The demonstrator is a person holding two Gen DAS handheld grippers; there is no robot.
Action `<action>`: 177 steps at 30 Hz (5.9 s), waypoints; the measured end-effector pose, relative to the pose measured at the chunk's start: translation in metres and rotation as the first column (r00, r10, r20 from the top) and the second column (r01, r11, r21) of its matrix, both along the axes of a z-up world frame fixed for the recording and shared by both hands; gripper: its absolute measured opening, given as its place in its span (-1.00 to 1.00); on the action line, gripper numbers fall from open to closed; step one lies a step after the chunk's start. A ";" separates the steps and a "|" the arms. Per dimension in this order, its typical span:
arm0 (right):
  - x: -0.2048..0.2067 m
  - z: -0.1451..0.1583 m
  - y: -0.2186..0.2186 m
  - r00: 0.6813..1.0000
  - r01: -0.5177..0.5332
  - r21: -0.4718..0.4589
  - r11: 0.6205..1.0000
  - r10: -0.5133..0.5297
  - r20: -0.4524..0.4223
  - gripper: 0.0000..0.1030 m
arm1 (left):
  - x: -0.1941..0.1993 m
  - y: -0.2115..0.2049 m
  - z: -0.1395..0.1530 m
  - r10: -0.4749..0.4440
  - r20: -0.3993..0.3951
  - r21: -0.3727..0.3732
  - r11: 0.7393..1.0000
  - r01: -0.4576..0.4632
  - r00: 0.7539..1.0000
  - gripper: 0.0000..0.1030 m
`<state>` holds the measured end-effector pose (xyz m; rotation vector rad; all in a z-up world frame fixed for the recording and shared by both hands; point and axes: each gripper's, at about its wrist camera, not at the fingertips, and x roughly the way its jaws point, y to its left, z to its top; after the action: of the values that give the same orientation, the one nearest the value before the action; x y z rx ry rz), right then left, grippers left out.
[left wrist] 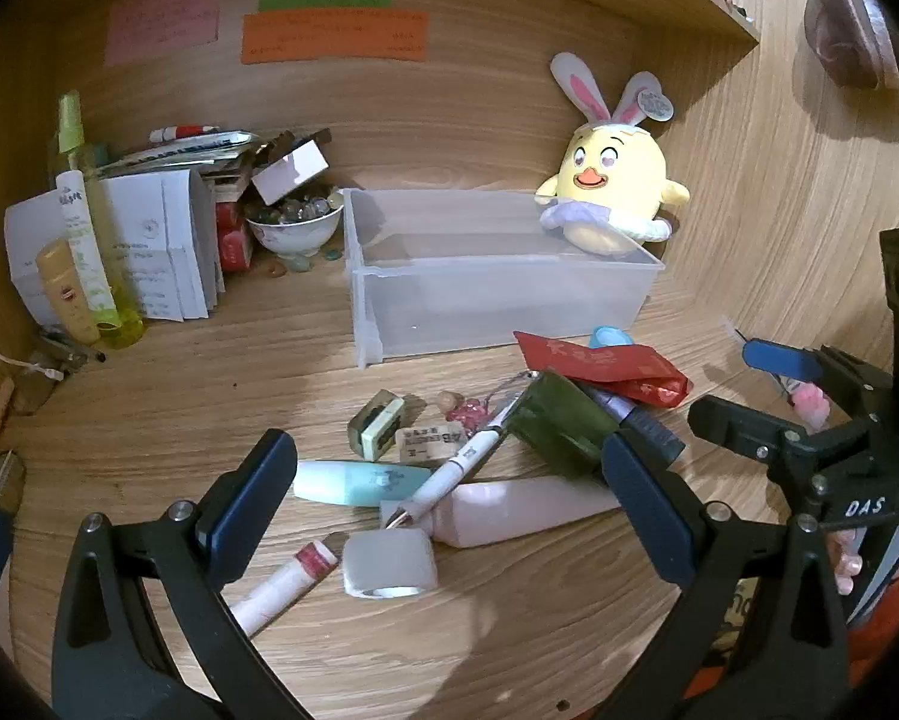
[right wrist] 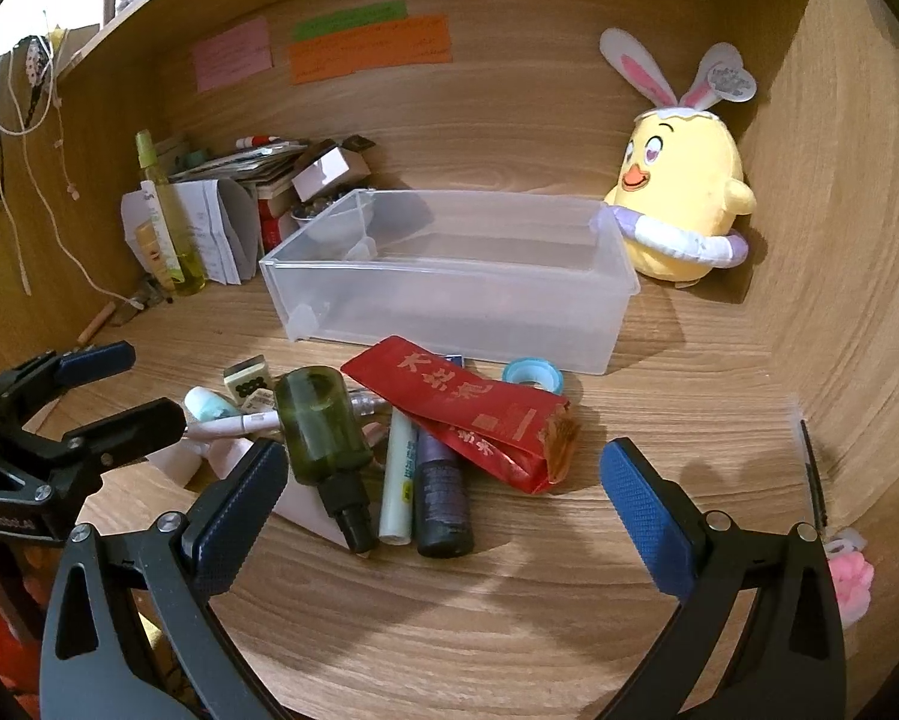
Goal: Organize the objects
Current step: 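Move the left tool toward the white tube with a pink cap, then close the left gripper on the pink-capped white tube and lift it, then carry the tube into the clear box with left gripper while right places red tea box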
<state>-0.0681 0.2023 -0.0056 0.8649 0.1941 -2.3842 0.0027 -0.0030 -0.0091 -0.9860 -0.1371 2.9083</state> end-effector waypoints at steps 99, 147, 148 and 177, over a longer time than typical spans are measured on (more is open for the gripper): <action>-0.059 -0.026 -0.013 0.965 -0.226 0.118 0.967 0.206 0.163 0.17 | -0.037 -0.031 0.013 -0.050 0.061 0.105 0.994 0.043 0.997 -0.72; -0.123 0.069 -0.020 0.990 -0.106 -0.050 0.993 0.100 -0.096 0.12 | -0.162 -0.006 0.071 -0.044 -0.003 0.073 0.996 0.044 0.999 -0.72; -0.126 0.069 -0.023 0.990 -0.105 -0.048 0.993 0.100 -0.095 0.12 | -0.165 -0.006 0.070 -0.045 0.002 0.076 0.996 0.045 0.999 -0.72; -0.191 -0.003 -0.070 0.995 -0.078 0.125 0.989 0.070 0.065 0.12 | -0.235 0.001 0.000 -0.106 0.265 0.098 0.992 0.083 0.958 -0.72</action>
<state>-0.2594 0.1323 -0.0085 0.9705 0.3516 -2.2935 -0.2326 -0.0016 -0.0089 -1.3297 -0.2201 2.6454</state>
